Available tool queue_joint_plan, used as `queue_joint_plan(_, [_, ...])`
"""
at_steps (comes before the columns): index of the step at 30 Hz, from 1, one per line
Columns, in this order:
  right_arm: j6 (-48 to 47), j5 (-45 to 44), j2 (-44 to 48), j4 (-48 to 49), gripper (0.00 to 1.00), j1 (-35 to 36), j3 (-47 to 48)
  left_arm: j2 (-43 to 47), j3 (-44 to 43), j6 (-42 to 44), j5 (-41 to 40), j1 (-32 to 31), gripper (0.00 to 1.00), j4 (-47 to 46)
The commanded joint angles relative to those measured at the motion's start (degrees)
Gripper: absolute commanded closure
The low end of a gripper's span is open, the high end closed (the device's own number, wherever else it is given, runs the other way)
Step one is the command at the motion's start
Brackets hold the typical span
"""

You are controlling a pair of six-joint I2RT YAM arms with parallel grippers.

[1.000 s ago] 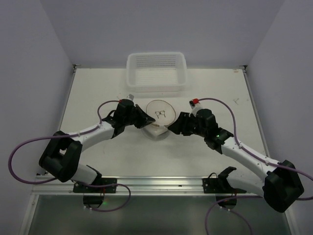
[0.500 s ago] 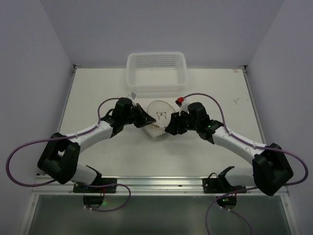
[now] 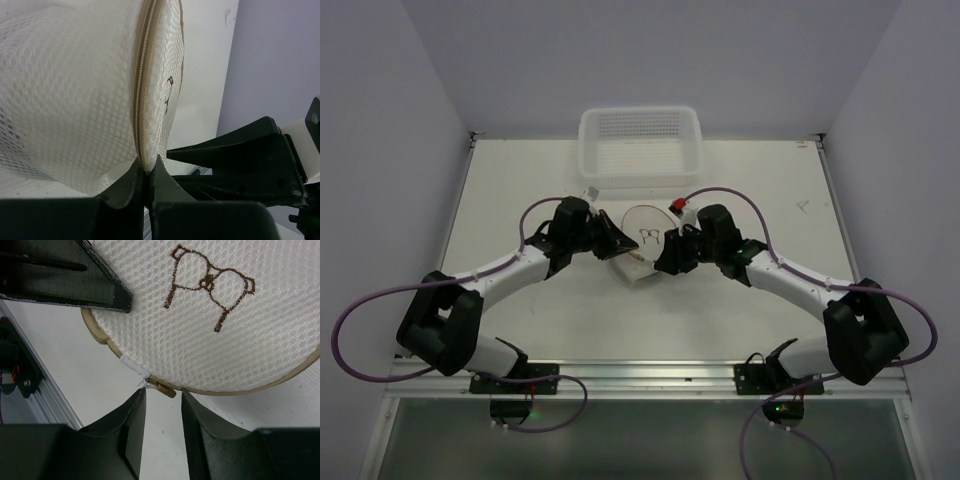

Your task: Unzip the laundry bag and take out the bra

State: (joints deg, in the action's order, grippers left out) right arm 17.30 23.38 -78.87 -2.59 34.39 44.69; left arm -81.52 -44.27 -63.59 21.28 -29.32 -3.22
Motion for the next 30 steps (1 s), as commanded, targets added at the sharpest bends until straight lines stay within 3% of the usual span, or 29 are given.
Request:
queue_joint_plan(1, [-3.0,2.8,-0.6,0.4,0.64,0.1,2.1,0.6,-2.7,1.7,3.4,1.1,1.0,0.4])
queue_joint_plan(23, [-5.3,3.9,-2.6,-0.5,0.66,0.1,6.5,-0.6,-3.6,4.5,6.8,2.3,1.0,1.6])
queue_joint_plan(30, [-5.6,3.7,-2.7,-1.5,0.81,0.1,6.1,-1.0,-4.3,5.6,7.2,3.0,1.0,2.3])
